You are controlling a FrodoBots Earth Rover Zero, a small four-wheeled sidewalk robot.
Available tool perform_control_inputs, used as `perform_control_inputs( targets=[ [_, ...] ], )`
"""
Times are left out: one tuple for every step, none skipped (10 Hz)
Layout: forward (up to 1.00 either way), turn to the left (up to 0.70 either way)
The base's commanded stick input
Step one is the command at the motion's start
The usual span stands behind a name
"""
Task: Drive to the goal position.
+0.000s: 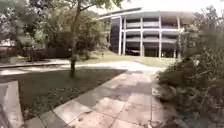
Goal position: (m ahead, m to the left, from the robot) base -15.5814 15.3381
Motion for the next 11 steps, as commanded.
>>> perform_control_inputs(
  targets=[
    [1.0,-0.4],
    [1.0,-0.4],
    [1.0,-0.36],
    [1.0,-0.07],
    [1.0,0.0],
    [1.0,0.0],
    [1.0,0.3],
    [1.0,0.4],
    [1.0,0.4],
    [1.0,0.33],
    [1.0,0.06]
  ],
)
